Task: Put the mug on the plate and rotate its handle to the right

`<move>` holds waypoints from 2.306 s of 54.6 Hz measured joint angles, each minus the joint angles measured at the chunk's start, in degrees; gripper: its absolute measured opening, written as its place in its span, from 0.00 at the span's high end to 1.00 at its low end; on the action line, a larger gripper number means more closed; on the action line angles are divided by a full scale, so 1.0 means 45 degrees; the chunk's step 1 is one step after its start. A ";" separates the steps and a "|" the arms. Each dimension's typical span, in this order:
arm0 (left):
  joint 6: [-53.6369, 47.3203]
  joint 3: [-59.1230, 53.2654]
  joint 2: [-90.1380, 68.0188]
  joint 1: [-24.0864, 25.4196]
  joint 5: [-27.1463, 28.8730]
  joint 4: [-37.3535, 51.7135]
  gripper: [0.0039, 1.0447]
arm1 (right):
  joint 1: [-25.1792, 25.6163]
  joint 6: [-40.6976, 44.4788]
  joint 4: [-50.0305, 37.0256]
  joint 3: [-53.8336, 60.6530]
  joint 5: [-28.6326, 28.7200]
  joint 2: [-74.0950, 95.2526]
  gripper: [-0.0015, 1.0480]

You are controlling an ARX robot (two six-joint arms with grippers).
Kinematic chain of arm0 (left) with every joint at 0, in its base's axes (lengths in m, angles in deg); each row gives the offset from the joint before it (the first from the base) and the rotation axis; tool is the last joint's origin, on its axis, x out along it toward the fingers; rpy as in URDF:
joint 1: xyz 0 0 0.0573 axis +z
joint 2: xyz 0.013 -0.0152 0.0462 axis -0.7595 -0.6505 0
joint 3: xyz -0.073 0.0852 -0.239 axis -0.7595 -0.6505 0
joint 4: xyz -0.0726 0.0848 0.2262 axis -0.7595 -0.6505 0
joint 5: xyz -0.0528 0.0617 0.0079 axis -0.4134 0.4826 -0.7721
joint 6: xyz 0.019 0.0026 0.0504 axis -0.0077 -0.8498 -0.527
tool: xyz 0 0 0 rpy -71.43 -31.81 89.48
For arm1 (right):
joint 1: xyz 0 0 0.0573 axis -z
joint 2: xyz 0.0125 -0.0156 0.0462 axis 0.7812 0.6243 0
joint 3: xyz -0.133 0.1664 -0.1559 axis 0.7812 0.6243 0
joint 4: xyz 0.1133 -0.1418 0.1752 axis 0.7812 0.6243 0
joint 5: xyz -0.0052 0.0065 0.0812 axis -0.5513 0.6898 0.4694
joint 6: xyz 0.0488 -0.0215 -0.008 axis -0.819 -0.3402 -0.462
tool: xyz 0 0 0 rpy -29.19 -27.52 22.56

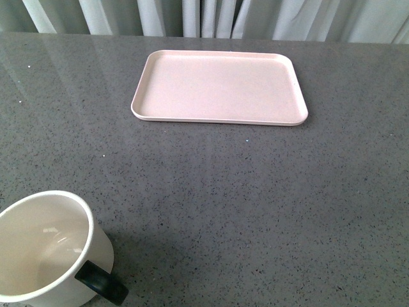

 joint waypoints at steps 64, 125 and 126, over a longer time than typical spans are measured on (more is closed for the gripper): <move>-0.1622 0.3473 -0.6509 0.0301 -0.1671 -0.5047 0.09 | 0.0000 0.0000 0.0000 0.0000 0.0000 0.0000 0.09; -0.3604 0.5076 -1.4421 -0.1530 -0.2487 -0.2127 0.09 | 0.0000 0.0000 0.0000 0.0000 0.0005 0.0000 0.09; -0.3604 0.5115 -1.4528 -0.1559 -0.2501 -0.2093 0.09 | 0.0000 0.0000 0.0000 0.0000 0.0005 0.0000 0.09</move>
